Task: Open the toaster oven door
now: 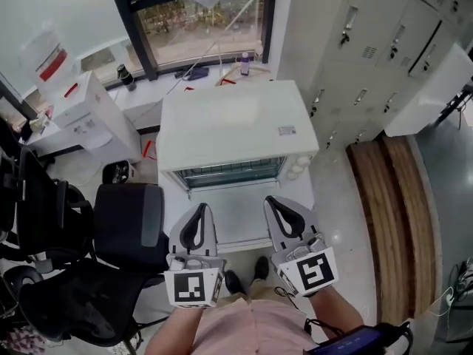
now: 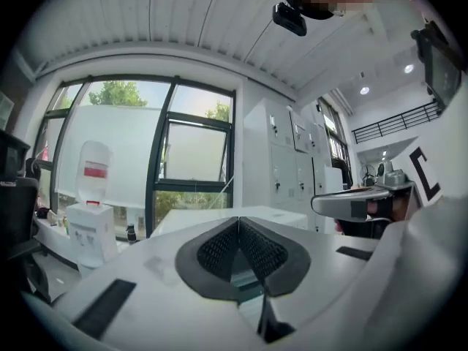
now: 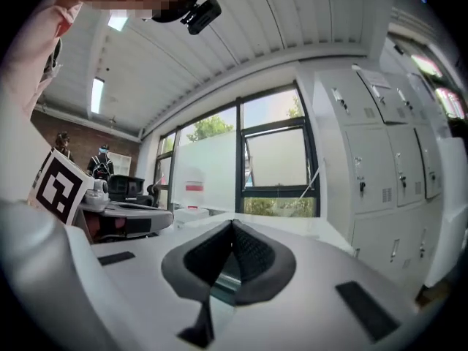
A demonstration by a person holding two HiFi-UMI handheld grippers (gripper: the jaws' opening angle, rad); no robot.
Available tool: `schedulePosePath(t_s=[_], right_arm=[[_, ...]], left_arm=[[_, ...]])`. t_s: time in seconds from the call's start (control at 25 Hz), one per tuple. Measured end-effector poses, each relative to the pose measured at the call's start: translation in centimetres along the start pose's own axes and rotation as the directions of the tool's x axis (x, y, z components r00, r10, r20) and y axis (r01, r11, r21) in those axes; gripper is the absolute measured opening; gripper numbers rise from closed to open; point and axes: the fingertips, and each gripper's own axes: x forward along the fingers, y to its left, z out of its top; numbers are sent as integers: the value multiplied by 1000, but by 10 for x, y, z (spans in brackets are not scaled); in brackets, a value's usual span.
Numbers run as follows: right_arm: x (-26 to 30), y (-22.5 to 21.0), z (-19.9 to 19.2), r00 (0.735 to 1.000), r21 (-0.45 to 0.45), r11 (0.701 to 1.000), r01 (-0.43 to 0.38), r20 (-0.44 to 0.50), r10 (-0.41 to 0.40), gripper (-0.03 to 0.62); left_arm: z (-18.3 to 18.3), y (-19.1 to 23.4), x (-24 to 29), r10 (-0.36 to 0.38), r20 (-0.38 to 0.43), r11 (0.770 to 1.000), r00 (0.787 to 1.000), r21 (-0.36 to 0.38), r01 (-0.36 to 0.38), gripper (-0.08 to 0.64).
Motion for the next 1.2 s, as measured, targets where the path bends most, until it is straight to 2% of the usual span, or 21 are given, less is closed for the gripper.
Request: schedulePosePath(t_s=[0.16,0.4,0.68,1.2], right_arm=[[-4,-7,34,996,-35,996,76,56,-74,2],[-7,-12,53,988,-63,989,131,94,-125,2],[-7,-7,61,985,-93,986,139,119,-128,2],[-5,0,62,988,-98,989,108,121,-96,0]], left_arm=[[44,-4,1,-28,112,1000,993,11,27,13],[81,-7,5,-42,171,999,984,17,40,13],[85,-7,4,-48,199,999,979,12,46,14],[84,-5,-3,-13,182,1000,983,17,10,14]])
